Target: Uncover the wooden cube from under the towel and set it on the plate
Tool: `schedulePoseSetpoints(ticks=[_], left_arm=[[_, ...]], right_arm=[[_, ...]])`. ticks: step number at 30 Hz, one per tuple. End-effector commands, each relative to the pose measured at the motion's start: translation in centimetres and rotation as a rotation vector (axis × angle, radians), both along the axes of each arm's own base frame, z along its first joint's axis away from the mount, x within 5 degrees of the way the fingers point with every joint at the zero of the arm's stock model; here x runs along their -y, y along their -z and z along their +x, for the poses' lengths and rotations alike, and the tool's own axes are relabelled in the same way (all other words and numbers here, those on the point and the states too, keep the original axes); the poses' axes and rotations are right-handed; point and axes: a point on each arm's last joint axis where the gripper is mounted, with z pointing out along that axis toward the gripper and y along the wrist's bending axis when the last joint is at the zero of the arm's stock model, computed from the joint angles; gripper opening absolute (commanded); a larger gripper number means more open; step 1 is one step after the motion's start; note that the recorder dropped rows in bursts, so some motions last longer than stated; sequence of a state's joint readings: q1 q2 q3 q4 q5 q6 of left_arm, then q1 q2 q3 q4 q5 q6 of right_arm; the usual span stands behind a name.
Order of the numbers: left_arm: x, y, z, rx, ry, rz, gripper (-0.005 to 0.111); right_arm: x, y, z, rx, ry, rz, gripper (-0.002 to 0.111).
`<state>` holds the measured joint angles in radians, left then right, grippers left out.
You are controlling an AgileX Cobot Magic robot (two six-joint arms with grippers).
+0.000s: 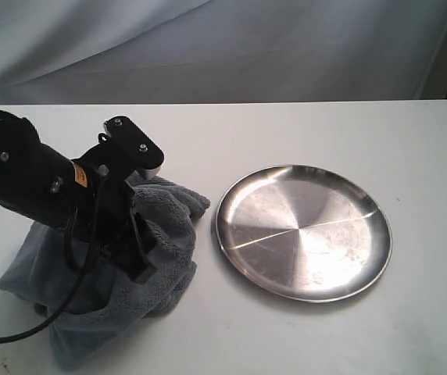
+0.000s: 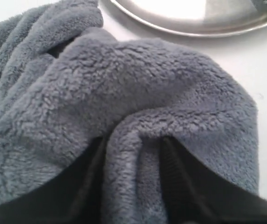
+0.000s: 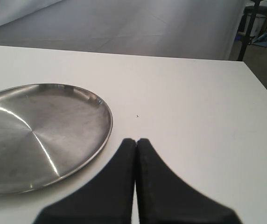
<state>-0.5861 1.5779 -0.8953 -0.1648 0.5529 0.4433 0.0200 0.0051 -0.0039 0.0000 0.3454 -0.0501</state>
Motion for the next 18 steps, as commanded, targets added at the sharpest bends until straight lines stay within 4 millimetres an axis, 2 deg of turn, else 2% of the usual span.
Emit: schedulePoseSetpoints(ticks=[1, 2, 7, 13, 18], left_arm=[[0.2, 0.2, 0.3, 0.010, -0.007, -0.014, 0.004], [0.3, 0.2, 0.3, 0.020, -0.009, -0.019, 0.000], [0.8, -1.2, 1.2, 0.096, -0.015, -0.065, 0.001], [0.8, -4.9, 1.3, 0.190, -0.009, -0.123, 0.001], [-0.4, -9.3, 0.3, 0.382, 0.021, -0.163, 0.001]], right_arm=[[0.0, 0.1, 0.0, 0.003, -0.001, 0.002, 0.000], [0.0, 0.1, 0.0, 0.003, -0.001, 0.002, 0.000], [0.0, 0.1, 0.0, 0.003, -0.001, 0.002, 0.000], [0.0, 0.1, 0.0, 0.003, -0.001, 0.002, 0.000], [0.0, 0.1, 0.0, 0.003, -0.001, 0.002, 0.000]])
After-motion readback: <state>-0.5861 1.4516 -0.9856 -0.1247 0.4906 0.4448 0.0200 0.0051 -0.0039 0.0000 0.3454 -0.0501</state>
